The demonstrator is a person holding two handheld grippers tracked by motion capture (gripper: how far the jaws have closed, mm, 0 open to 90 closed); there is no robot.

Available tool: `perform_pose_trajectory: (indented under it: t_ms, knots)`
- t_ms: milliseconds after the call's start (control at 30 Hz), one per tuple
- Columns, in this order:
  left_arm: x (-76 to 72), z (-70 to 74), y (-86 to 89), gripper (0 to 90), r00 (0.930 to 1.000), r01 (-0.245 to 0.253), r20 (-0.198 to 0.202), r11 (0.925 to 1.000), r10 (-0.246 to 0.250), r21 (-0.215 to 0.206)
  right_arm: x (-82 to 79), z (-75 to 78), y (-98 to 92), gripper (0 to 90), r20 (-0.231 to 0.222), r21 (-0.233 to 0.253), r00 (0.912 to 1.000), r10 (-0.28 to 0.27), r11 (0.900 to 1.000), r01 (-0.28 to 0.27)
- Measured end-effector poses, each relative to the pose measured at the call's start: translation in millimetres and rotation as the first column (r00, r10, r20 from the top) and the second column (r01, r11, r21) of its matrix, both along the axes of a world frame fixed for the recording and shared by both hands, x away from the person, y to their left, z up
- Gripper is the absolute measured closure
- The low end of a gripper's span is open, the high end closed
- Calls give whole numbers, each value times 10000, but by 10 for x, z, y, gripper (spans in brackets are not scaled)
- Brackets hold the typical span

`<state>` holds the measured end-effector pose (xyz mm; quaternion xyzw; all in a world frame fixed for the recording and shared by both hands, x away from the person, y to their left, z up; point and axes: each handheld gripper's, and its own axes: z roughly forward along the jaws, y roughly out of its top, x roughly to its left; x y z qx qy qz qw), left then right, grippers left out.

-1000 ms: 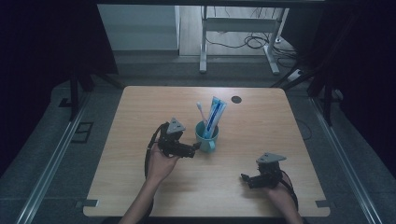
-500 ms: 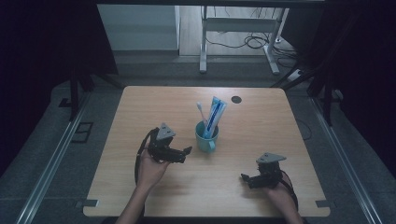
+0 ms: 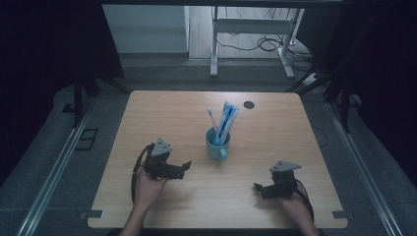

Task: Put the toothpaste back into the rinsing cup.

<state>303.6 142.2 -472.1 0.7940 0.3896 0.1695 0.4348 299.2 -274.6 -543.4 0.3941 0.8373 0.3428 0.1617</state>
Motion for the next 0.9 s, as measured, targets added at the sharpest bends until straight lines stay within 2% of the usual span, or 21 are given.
perform_pose_trajectory:
  t_ms: [233,467,900]
  knots:
    - [-138,-78,145,3,9997,-234,4,9997,234,115,0,0,0,3,3,0,10000,0,10000,0]
    - [-244,-223,291,4,9983,-532,-234,9986,532,0,-2,1,1,3,-24,3,10000,-22,10000,22]
    - [-361,-524,374,4,9944,-756,-693,9954,796,581,0,0,1,4,7,5,10000,-5,10000,5]
